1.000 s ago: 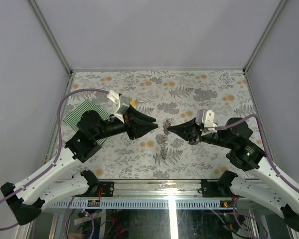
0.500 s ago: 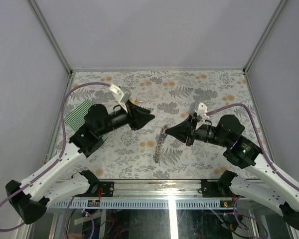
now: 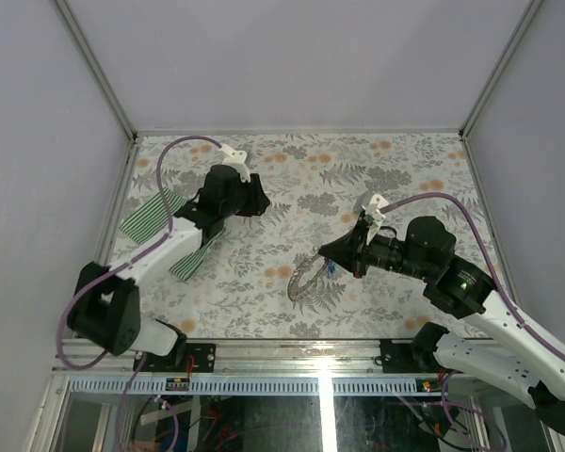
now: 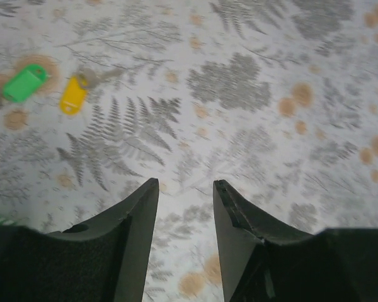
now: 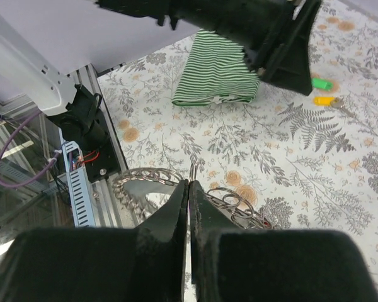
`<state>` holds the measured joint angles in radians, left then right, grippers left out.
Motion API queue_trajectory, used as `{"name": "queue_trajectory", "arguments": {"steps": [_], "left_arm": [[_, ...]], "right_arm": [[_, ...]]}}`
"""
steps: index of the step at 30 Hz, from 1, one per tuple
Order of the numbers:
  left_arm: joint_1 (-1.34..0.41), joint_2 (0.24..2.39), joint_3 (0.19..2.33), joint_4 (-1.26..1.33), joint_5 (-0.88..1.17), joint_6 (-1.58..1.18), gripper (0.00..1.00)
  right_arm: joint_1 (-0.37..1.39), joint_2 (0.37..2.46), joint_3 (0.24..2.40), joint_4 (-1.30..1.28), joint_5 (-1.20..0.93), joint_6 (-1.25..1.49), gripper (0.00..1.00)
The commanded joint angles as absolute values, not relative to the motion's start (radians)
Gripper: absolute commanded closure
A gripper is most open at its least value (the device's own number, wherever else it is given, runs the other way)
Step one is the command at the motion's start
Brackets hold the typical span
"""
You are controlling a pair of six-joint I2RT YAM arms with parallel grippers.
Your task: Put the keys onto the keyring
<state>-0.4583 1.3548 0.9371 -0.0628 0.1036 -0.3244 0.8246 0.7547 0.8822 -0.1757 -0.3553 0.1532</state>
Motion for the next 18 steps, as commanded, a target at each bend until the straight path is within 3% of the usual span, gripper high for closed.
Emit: {"name": "queue_trajectory", "arguments": {"steps": [1, 10, 18], "left_arm": [[-0.403, 1.526, 1.070, -0.015, 0.003, -0.260, 0.58], [-0.347, 1.878, 1.335, -0.091, 0.054, -0.150, 0.58], [-0.318, 2.038, 1.500, -0.172, 0.070, -0.101, 0.60]], "right_arm": [[0.829, 0.749, 0.928, -0.130, -0.332, 0.188, 1.00], [0.829, 0.755, 0.915, -0.143, -0.345, 0.220, 1.00], [0.830, 0.758, 0.919, -0.149, -0.353, 0.230, 1.00]]}}
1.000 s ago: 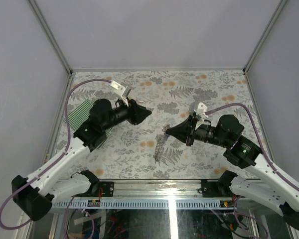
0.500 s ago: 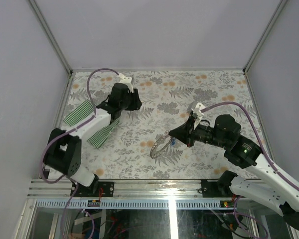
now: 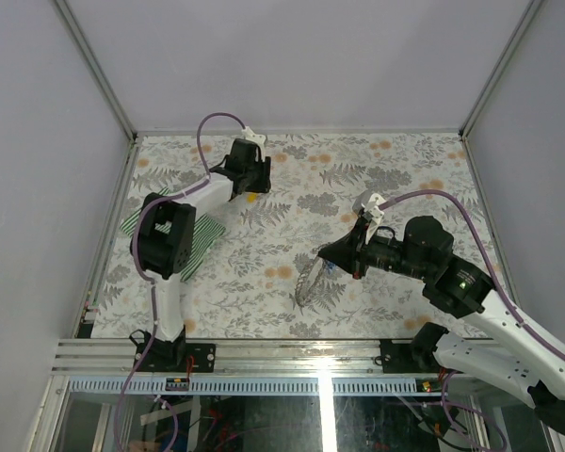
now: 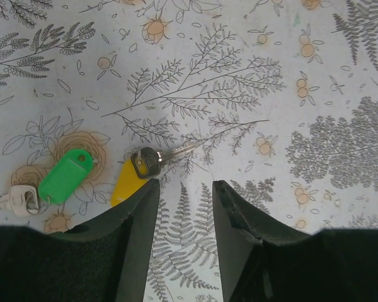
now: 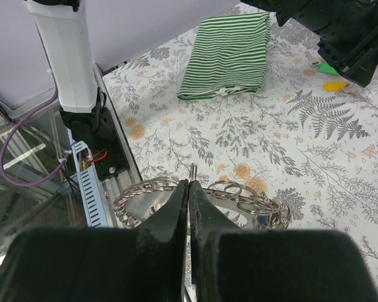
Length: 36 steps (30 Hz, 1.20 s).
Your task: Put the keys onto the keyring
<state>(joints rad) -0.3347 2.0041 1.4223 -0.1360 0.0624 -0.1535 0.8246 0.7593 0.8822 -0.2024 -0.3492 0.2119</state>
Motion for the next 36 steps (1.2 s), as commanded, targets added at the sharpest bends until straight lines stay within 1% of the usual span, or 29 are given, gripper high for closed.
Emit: {"name": "queue_trajectory", "arguments": {"steps": [1, 9, 17, 36], "left_arm": [[-0.316, 2.051, 1.509, -0.177, 0.070, -0.099, 0.60], [-0.311, 2.121, 1.566, -0.210, 0.038, -0.064, 0.64], [-0.309, 2.148, 1.581, -0.214, 0.008, -0.044, 0.64], [-0.285, 2.174, 1.605, -0.224, 0.012, -0.038, 0.67]], "right_arm": [[0.829, 0.759, 0.920, -0.150, -0.352, 0.232, 1.00], [0.830, 0.758, 0.920, -0.149, -0.352, 0.241, 1.00], [0.829, 0.765, 0.929, -0.161, -0.362, 0.246, 1.00], [0.830, 0.749, 0.920, -0.177, -0.362, 0.252, 1.00]]}}
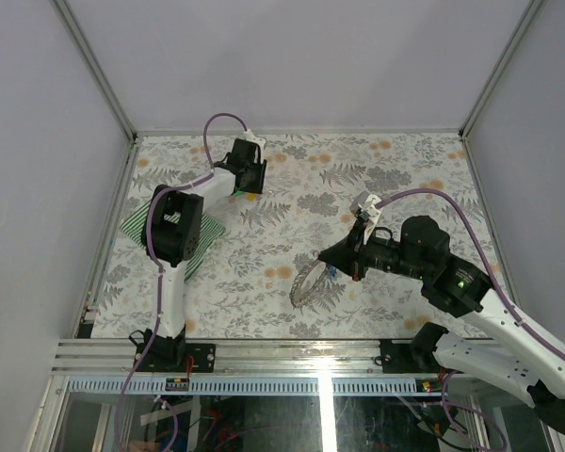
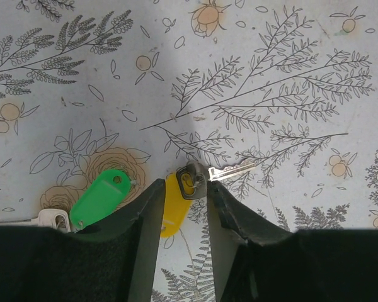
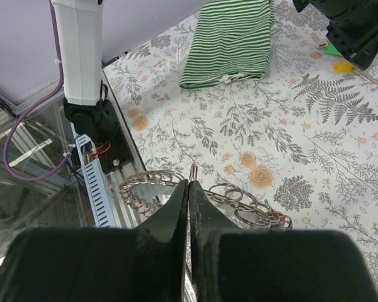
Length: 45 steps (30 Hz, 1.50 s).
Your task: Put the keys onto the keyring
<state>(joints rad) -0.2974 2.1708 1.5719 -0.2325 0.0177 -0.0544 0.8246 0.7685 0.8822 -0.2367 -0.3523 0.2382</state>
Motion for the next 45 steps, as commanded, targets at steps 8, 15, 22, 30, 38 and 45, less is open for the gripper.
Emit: {"name": "queue_trajectory", "arguments": {"steps": [8, 15, 22, 30, 38, 45], "left_arm": [[-0.282, 2.178, 1.603, -0.224, 0.035, -0.041, 0.70], [-0.281, 2.189, 1.603, -0.224, 0.048, -0.041, 0.77], [-0.279, 2.198, 1.603, -0.224, 0.051, -0.037, 0.78], [-0.279, 2.206, 1.611, -0.227, 0.061, -0.032, 0.92], [-0.279, 2.145, 1.579, -0.207, 0.080, -0.010, 1.00], [-0.279, 1.985, 1.476, -0.119, 0.191, -0.006, 1.00]], "right_arm": [[0.830, 0.752, 0.919, -0.176, -0.369, 0.258, 1.00], [0.829, 0.753, 0.920, -0.175, -0.370, 0.259, 1.00], [0.829, 0.755, 0.919, -0.174, -0.371, 0.261, 1.00], [0.829, 0.756, 0.920, -0.173, -0.373, 0.262, 1.00], [0.829, 0.746, 0.922, -0.173, -0.358, 0.258, 1.00], [0.829, 0.747, 0.929, -0.177, -0.341, 0.236, 1.00]]}}
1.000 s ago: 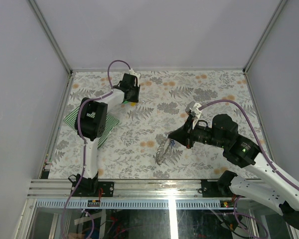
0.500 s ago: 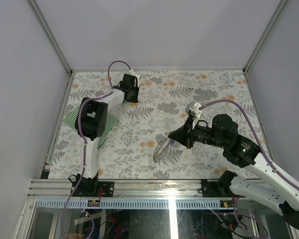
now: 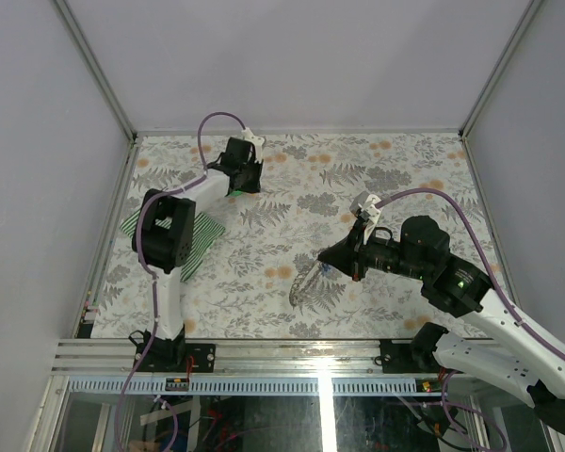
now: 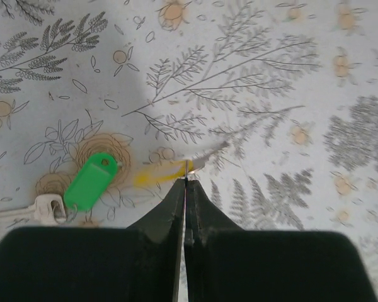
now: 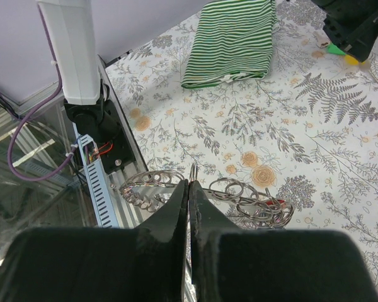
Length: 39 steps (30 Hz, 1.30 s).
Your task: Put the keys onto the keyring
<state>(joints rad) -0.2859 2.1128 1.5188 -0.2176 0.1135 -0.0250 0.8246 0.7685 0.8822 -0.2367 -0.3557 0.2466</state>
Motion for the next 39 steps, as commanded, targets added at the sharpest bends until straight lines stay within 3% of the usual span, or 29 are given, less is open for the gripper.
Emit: {"name": "queue_trajectory", "arguments": {"steps": [1, 8, 17, 27, 39], "left_arm": [[-0.279, 1.961, 1.454, -0.110, 0.211, -0.007, 1.00], [-0.283, 1.764, 1.305, -0.008, 0.394, 0.012, 1.00], [-0.306, 1.522, 1.192, 0.053, 0.807, 0.036, 1.00], [-0.439, 1.261, 1.157, -0.076, 0.931, 0.059, 1.00], [-0.526, 1.024, 1.125, -0.075, 0.986, -0.121, 1.00]], "right_arm": [[0.829, 0.746, 0.933, -0.181, -0.333, 0.229, 1.00], [0.830, 0.726, 0.939, -0.184, -0.292, 0.187, 1.00], [0.829, 0.650, 0.907, -0.066, -0.306, -0.003, 1.00], [0.829, 0.548, 0.781, 0.150, -0.420, -0.264, 1.00], [0.830, 0.521, 0.720, 0.236, -0.508, -0.481, 1.00]]}}
